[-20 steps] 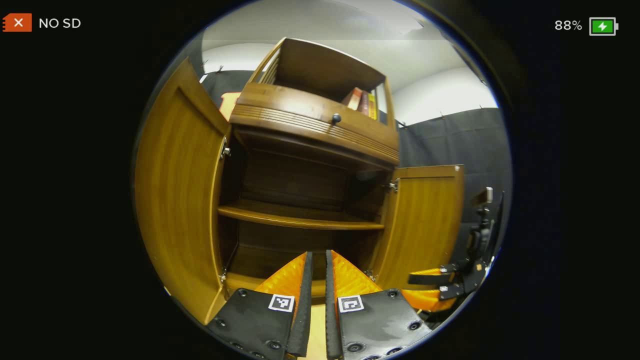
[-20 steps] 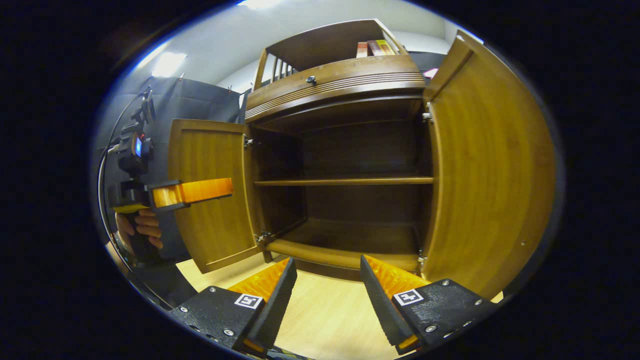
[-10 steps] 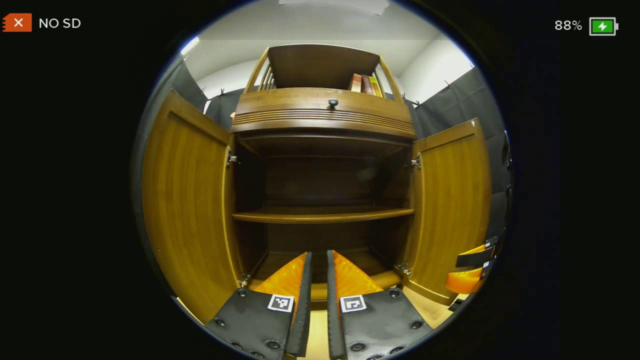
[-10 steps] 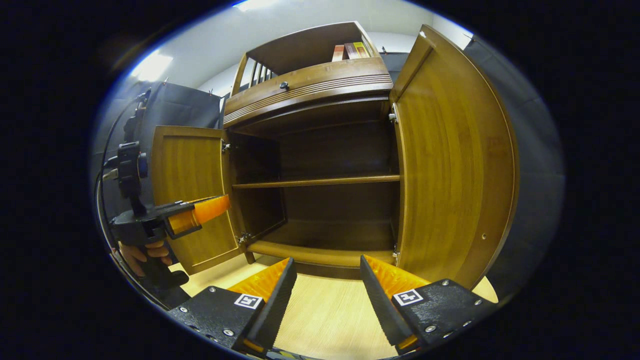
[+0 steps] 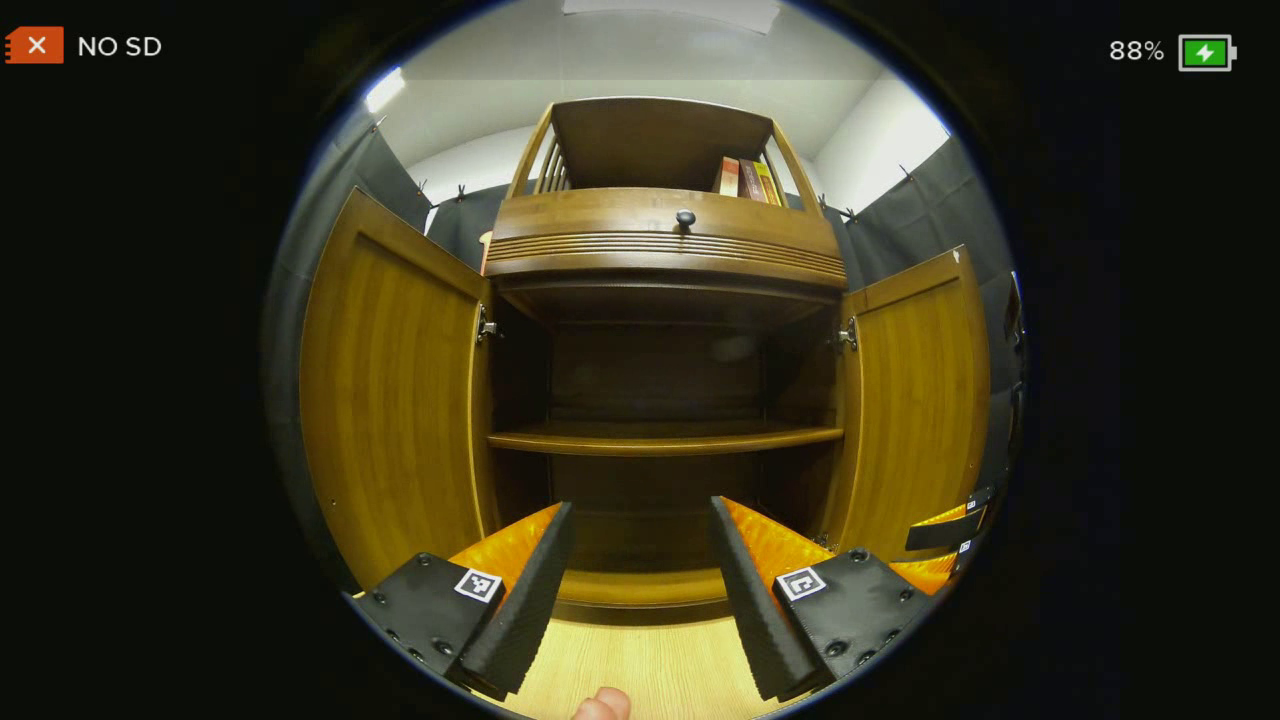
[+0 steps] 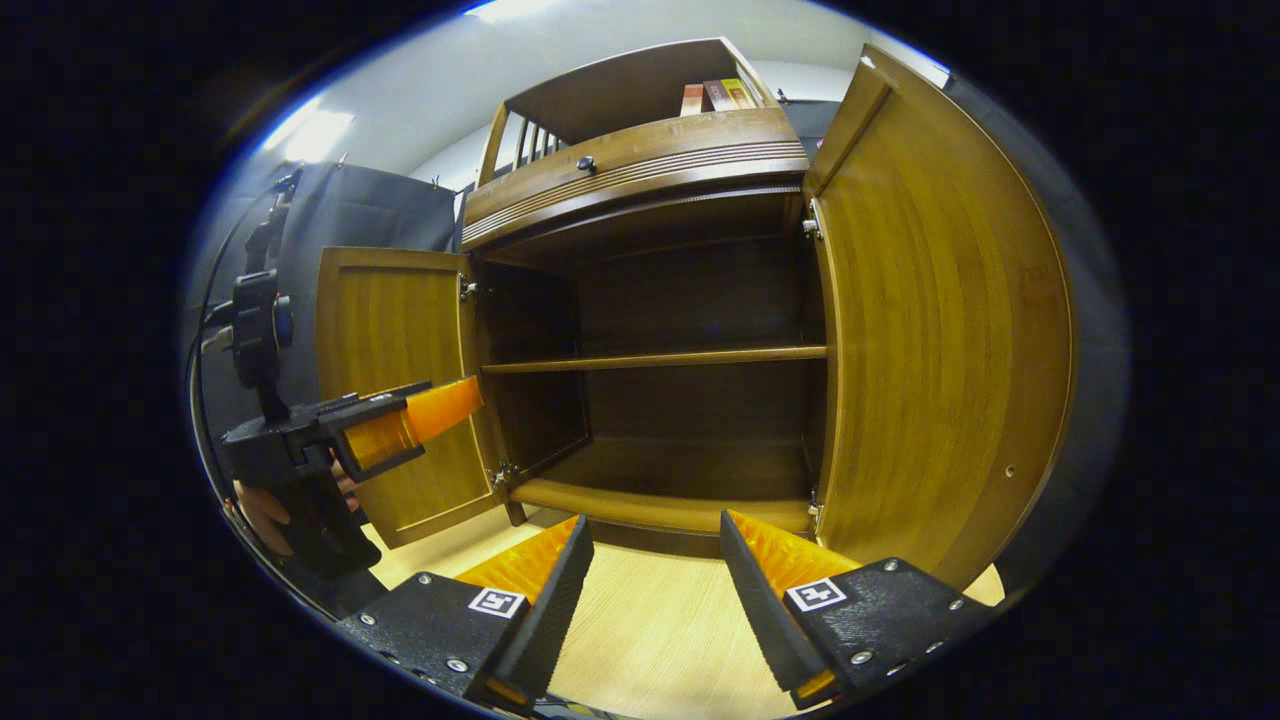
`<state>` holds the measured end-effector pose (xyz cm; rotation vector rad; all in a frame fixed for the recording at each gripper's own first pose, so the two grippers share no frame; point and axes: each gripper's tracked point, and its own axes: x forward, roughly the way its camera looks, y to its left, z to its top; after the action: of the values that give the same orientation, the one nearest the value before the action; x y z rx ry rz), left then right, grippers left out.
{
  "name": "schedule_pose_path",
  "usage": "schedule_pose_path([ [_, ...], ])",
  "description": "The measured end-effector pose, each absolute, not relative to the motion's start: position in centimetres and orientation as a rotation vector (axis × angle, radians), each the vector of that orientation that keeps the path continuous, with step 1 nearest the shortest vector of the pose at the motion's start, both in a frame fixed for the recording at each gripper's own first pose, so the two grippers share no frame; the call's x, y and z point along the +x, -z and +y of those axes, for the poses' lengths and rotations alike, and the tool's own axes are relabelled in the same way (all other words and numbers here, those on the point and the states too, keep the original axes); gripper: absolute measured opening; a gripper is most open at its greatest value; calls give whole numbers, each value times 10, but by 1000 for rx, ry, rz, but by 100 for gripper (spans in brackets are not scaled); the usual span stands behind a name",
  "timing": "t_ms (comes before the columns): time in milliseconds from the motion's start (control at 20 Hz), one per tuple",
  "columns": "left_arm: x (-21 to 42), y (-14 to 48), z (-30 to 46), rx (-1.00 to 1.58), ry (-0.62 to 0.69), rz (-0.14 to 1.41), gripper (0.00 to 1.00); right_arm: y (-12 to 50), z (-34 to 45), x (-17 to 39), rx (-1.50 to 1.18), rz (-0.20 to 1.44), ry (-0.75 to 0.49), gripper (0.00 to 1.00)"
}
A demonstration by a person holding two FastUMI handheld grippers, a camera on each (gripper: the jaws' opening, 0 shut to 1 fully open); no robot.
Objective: Open the right door of the double-door shoe cabinet with the right hand, and open the left door with the left hand.
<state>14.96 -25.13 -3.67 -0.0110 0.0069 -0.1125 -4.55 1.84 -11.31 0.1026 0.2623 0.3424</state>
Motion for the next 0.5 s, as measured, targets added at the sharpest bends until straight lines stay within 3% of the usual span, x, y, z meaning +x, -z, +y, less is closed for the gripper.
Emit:
schedule_pose_path([
  [500, 154, 40, -253, 13, 123, 15, 81, 114, 19, -45, 112, 265, -336, 80],
])
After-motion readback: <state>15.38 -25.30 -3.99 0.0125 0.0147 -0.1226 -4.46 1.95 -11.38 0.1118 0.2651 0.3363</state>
